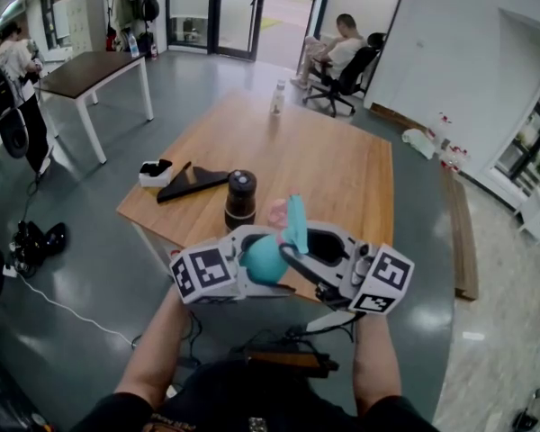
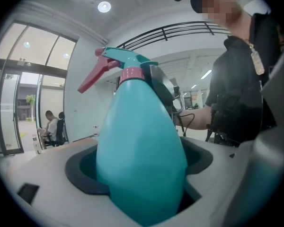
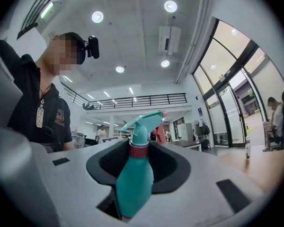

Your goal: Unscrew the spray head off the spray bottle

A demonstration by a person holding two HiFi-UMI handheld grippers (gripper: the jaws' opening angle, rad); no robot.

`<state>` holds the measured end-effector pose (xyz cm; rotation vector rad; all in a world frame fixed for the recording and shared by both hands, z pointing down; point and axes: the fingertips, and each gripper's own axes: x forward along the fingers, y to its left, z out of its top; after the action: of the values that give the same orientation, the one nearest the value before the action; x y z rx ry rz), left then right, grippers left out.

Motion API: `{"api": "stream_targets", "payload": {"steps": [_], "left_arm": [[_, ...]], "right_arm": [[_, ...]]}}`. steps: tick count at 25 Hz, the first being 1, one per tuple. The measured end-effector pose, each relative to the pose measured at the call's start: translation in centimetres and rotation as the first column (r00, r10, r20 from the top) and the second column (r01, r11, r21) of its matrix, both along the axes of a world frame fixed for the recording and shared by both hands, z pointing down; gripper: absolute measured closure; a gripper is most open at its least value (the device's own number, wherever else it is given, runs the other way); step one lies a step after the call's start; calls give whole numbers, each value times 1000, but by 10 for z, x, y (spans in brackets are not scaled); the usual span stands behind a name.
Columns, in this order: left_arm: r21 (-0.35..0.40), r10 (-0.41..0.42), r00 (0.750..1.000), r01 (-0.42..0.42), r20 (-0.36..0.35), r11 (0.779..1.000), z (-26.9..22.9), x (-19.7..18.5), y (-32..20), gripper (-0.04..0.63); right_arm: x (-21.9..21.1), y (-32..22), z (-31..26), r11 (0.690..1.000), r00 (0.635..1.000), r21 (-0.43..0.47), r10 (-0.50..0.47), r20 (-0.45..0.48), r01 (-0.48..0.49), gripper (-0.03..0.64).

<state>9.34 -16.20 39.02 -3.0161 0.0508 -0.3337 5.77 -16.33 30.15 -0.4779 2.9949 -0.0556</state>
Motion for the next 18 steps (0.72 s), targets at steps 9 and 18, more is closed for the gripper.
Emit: {"api": "stream_targets", "payload": {"steps": [9,18], "left_arm": [[-10,-32,998,32,-53,999,-2,5,-6,160],[19,-360,930,363,-74,932,-3,-13,-56,160]], "right_arm": [[4,-4,1,999,999,-8,44,8,-44,468],[9,-27,3,955,955,-81,290,65,-285,453]]}}
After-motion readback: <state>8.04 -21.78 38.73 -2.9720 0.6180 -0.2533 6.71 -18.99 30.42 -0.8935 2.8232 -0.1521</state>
